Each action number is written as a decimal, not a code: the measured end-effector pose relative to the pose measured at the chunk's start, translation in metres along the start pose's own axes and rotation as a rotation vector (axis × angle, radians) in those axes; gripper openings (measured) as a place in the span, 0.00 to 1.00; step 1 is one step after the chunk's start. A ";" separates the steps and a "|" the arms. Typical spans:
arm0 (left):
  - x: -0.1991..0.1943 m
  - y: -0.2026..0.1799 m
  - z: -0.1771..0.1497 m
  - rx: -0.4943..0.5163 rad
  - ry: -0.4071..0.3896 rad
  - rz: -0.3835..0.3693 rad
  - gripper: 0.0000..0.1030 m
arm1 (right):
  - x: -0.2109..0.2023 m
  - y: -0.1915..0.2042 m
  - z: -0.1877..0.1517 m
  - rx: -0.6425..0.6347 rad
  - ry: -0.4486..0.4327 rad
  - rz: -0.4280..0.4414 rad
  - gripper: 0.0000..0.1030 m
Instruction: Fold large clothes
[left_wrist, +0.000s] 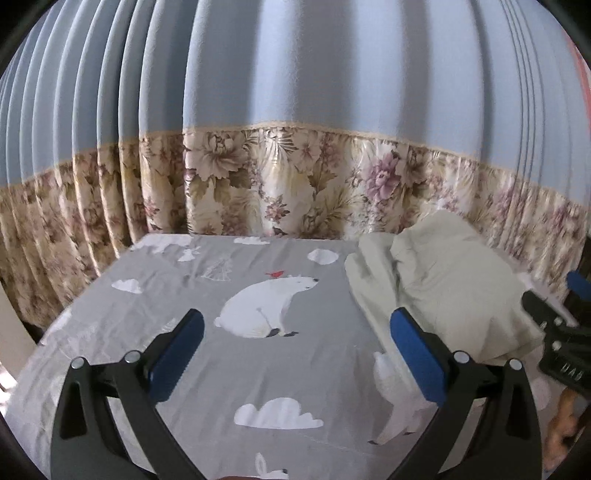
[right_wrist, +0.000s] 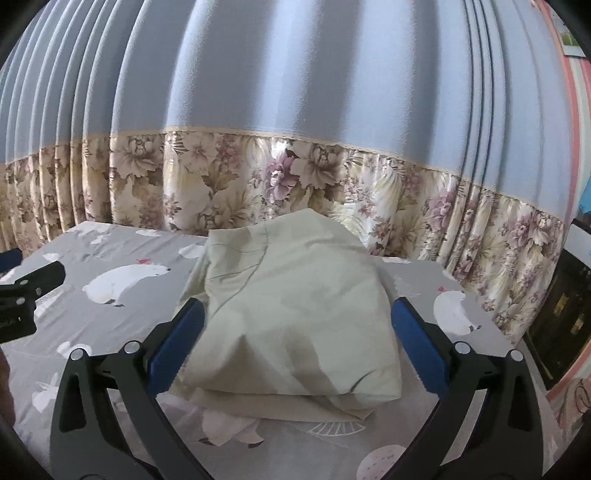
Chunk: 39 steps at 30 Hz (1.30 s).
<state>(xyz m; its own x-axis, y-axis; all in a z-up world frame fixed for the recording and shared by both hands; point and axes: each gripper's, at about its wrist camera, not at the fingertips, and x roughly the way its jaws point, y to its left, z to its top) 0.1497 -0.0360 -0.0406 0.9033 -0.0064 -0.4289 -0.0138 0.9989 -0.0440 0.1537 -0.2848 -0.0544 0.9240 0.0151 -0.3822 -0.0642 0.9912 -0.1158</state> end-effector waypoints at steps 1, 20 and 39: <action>-0.001 0.002 0.001 -0.016 -0.006 -0.014 0.98 | -0.002 -0.001 0.001 0.002 -0.005 0.008 0.97; -0.006 0.003 0.001 -0.008 -0.035 0.010 0.98 | 0.004 0.002 -0.003 -0.007 0.011 -0.004 0.97; -0.001 -0.007 -0.004 0.032 -0.031 0.051 0.98 | 0.004 -0.006 0.000 0.024 0.028 0.009 0.97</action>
<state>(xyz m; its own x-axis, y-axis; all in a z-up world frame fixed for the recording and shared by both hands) 0.1474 -0.0428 -0.0433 0.9145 0.0453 -0.4020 -0.0466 0.9989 0.0065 0.1577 -0.2903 -0.0549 0.9124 0.0205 -0.4088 -0.0628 0.9939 -0.0902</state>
